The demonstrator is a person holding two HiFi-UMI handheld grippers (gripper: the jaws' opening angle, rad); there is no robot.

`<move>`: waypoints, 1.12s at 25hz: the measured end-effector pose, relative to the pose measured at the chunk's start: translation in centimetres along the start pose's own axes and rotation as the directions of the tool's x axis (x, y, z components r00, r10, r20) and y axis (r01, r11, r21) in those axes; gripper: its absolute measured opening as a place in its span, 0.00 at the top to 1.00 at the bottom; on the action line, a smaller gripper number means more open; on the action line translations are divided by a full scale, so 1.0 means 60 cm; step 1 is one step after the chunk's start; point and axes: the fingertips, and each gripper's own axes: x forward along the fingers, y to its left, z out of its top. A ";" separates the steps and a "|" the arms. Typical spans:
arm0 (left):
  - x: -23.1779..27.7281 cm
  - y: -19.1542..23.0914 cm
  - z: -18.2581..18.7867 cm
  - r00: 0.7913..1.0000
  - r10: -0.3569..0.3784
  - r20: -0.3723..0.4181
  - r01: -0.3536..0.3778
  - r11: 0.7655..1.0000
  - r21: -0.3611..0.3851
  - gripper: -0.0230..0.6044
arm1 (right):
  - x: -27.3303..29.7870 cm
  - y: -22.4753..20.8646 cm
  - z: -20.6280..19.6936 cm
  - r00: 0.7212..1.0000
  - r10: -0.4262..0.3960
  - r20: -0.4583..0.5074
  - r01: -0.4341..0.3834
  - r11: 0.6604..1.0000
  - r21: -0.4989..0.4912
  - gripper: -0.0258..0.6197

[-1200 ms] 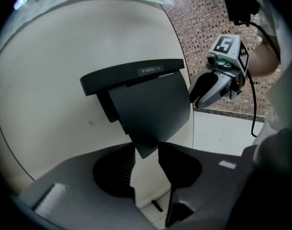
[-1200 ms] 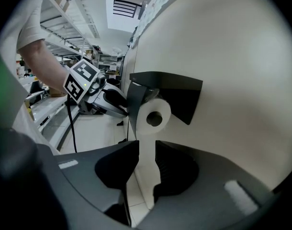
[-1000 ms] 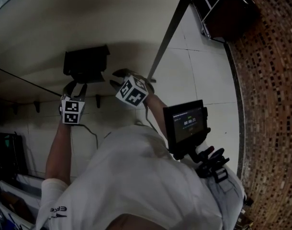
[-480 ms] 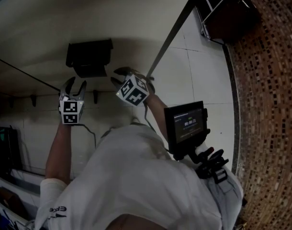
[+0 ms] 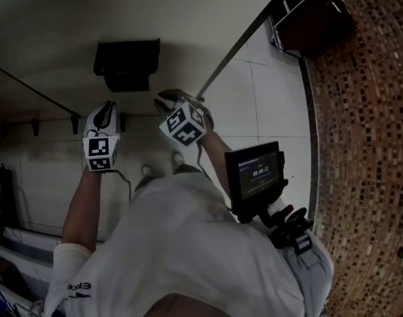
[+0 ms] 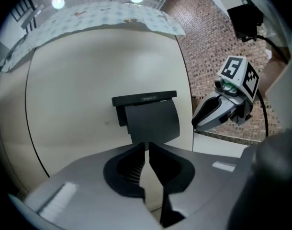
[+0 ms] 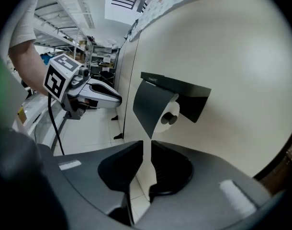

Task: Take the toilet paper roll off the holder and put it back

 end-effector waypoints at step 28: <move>-0.204 -0.305 0.011 0.982 0.188 0.030 -0.185 0.980 -0.075 0.96 | -0.233 0.128 -0.126 0.980 0.125 0.157 -0.114 0.990 -0.081 0.94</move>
